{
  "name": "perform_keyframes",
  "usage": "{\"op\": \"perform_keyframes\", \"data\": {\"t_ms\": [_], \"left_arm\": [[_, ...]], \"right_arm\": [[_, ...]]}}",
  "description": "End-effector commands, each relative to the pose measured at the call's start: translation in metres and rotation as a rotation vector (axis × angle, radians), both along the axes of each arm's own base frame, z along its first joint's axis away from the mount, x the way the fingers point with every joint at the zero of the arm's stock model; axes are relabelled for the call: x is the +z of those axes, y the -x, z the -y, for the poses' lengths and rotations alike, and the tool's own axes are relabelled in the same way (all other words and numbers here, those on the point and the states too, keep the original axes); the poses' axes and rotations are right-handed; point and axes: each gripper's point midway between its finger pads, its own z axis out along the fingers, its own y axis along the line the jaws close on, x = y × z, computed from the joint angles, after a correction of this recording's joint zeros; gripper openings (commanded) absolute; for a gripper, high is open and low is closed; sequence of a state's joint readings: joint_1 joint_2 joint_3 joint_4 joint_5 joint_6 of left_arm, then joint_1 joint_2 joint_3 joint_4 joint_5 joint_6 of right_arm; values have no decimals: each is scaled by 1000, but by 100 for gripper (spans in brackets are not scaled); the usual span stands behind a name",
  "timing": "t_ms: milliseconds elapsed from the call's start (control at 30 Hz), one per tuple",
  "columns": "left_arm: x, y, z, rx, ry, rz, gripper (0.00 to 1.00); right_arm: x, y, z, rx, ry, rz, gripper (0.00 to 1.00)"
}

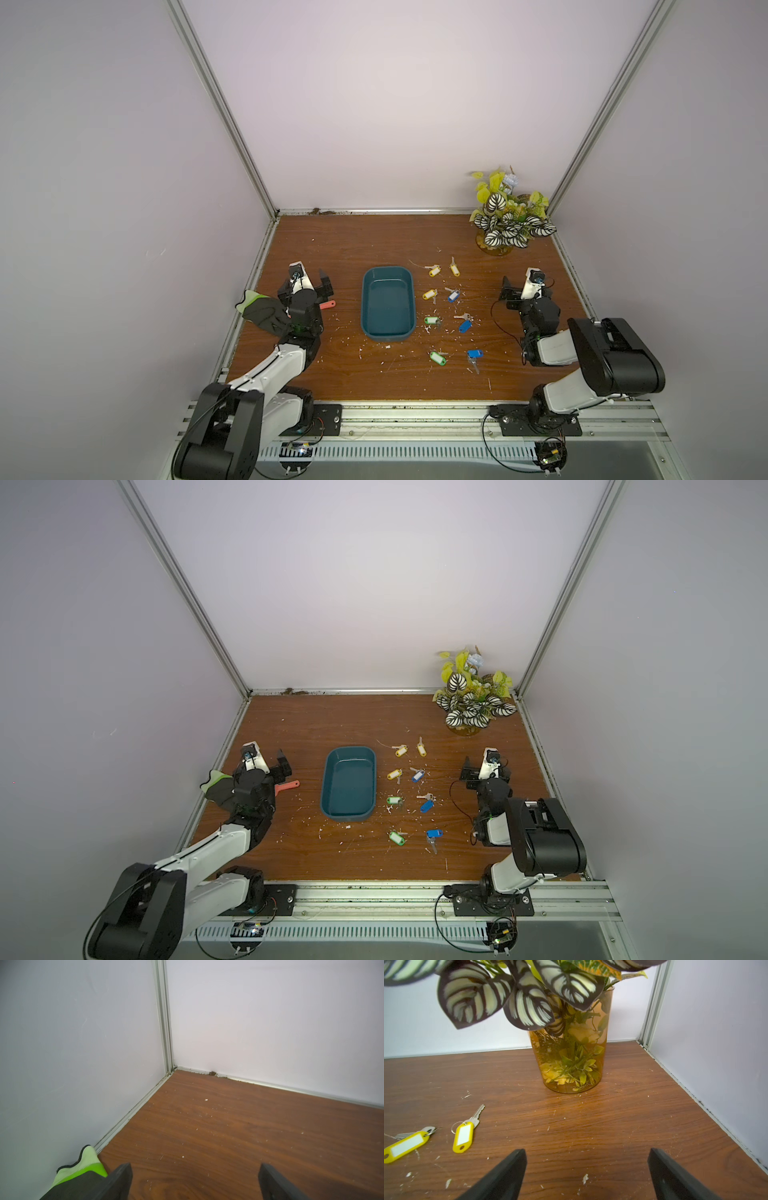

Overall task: Take the keys out of the storage box
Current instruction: Reset both arms

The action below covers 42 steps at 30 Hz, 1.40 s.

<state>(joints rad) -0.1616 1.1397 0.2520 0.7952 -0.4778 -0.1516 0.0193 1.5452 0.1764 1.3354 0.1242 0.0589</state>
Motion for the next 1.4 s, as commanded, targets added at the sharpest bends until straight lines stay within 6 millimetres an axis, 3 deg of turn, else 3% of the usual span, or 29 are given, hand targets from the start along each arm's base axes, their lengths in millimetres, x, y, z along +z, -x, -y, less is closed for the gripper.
{"op": "perform_keyframes", "data": {"t_ms": [0, 267, 467, 633, 1367], "left_arm": [[5, 0, -7, 22, -80, 56, 98], [-17, -9, 12, -102, -143, 93, 98], [-19, -3, 7, -128, -118, 145, 99], [-33, -22, -2, -83, -86, 54, 99], [-32, -20, -5, -70, -75, 59, 99]], "right_arm": [[15, -4, -3, 19, 12, 54, 99], [14, -4, -3, 19, 13, 52, 99], [14, -4, -2, 19, 14, 52, 99], [15, -4, -2, 18, 14, 55, 99], [13, -8, -11, 42, 54, 36, 99]]}}
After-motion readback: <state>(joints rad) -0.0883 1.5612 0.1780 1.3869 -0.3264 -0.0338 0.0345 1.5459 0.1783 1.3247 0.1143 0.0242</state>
